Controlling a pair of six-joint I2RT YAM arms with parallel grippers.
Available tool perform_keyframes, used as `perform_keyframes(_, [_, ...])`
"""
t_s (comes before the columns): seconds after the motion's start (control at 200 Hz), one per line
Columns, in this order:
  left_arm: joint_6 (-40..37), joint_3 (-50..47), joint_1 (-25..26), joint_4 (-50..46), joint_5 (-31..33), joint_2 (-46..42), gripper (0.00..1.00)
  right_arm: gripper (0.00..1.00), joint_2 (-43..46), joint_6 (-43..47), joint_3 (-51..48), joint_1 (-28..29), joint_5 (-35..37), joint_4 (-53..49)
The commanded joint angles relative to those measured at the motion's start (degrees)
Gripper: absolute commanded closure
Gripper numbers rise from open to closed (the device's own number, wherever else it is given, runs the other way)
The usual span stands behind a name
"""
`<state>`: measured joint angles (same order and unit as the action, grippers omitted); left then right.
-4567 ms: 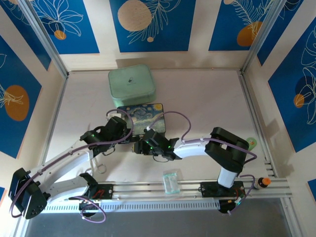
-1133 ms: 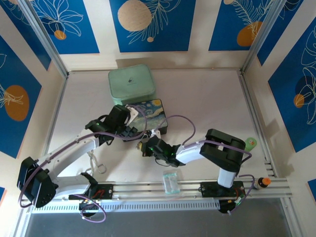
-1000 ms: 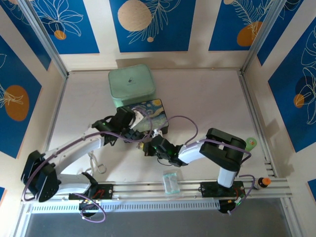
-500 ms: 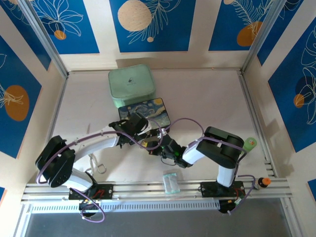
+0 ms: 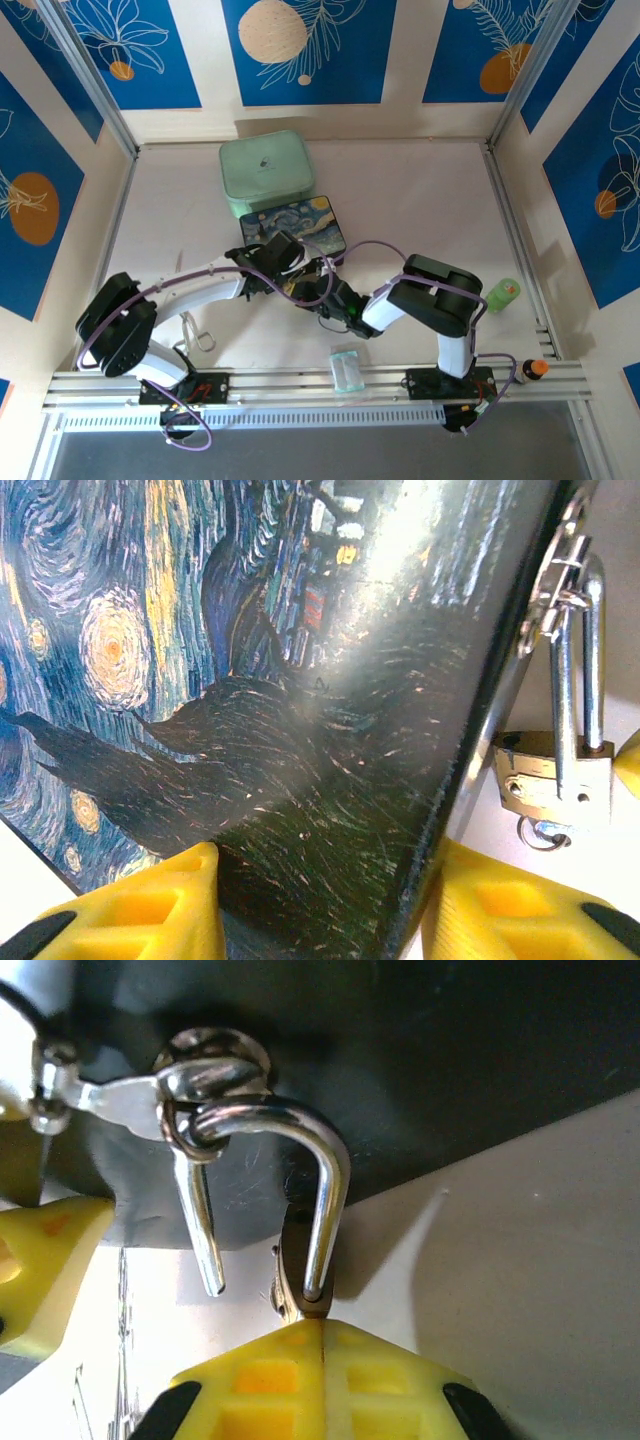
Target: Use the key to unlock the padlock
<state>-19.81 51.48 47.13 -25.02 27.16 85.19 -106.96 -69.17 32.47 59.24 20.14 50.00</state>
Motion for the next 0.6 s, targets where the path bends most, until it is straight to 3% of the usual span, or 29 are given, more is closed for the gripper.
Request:
perform_keyframes(0.0, [1.90,-1.20,-0.11,-3.04,-6.11,2.01,0.57,0.69,3.13,1.57,3.24,2.21,8.67,-18.95])
perform_keyframes(0.04, [2.05,-0.75,-0.11,-3.28,-6.24,2.07,0.57,0.54,3.51,2.43,4.92,3.01,10.46,-24.11])
perform_keyframes(0.115, [2.39,-0.33,-0.08,-3.29,-6.11,2.23,0.56,0.47,2.81,3.95,6.10,3.72,11.77,-25.70])
perform_keyframes(0.255, [2.78,-0.42,-0.11,-2.80,-6.92,2.18,0.56,0.48,-0.60,5.64,9.70,3.52,11.57,-26.63])
perform_keyframes(0.415, [2.94,0.32,-0.33,-3.24,-9.26,1.71,0.56,0.48,-3.07,1.14,14.42,4.40,18.63,-34.76])
perform_keyframes(0.595, [3.42,3.02,-0.89,-6.98,-12.83,2.93,0.57,0.56,-4.12,-0.83,14.82,3.32,22.11,-35.02])
